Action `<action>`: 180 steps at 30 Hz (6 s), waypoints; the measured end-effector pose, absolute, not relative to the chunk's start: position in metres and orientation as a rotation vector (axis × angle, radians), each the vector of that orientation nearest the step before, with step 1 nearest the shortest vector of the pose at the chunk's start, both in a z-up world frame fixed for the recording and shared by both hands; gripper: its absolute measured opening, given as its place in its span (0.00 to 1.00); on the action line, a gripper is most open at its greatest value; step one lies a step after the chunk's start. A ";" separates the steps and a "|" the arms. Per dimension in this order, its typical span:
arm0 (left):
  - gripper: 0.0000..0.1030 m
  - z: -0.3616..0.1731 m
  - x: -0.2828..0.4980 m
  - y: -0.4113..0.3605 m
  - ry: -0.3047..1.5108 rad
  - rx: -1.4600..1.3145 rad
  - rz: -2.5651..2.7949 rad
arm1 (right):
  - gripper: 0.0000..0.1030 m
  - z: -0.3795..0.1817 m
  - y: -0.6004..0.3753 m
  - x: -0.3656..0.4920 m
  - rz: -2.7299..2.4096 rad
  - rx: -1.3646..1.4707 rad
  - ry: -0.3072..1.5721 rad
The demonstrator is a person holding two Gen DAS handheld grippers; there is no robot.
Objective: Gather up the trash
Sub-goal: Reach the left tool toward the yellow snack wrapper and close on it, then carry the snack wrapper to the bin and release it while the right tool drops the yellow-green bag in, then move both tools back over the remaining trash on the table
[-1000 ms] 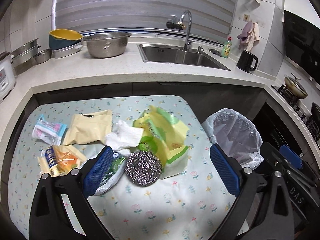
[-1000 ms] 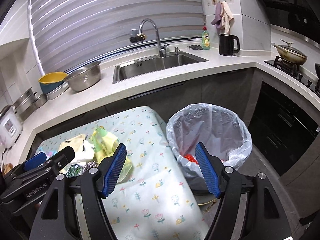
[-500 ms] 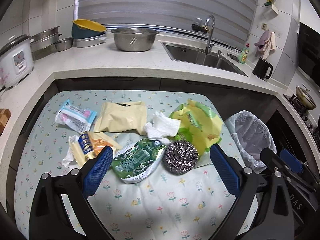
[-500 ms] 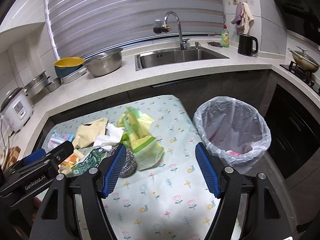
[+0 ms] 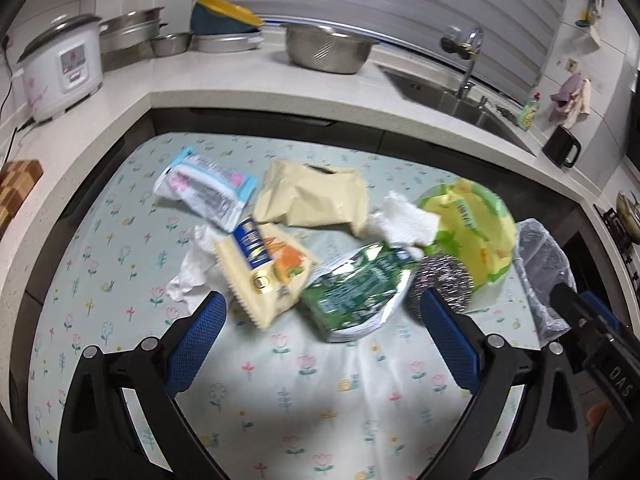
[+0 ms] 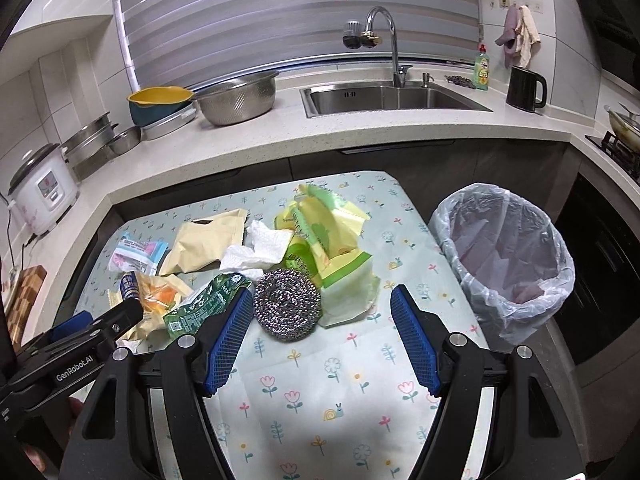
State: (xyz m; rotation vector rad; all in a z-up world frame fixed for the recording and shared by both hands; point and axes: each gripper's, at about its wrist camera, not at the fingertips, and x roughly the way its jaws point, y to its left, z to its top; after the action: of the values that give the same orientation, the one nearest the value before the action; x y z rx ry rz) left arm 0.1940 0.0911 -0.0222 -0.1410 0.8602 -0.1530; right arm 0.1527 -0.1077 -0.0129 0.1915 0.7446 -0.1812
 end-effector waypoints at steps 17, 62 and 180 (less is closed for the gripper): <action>0.90 -0.065 0.214 0.162 0.939 -0.239 -0.017 | 0.66 -0.060 -0.082 0.189 -0.130 0.184 0.836; 0.14 0.031 0.200 0.076 0.779 -0.241 -0.295 | 0.01 0.030 -0.171 0.187 -0.262 0.252 0.580; 0.88 0.007 0.182 0.102 0.813 -0.145 -0.135 | 0.55 0.026 -0.083 0.140 -0.160 0.163 0.640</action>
State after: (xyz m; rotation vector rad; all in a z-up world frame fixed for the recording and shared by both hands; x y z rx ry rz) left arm 0.1816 0.1025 0.0071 -0.1454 0.8134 -0.1349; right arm 0.1402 -0.0834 0.0255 0.1626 0.6401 -0.1604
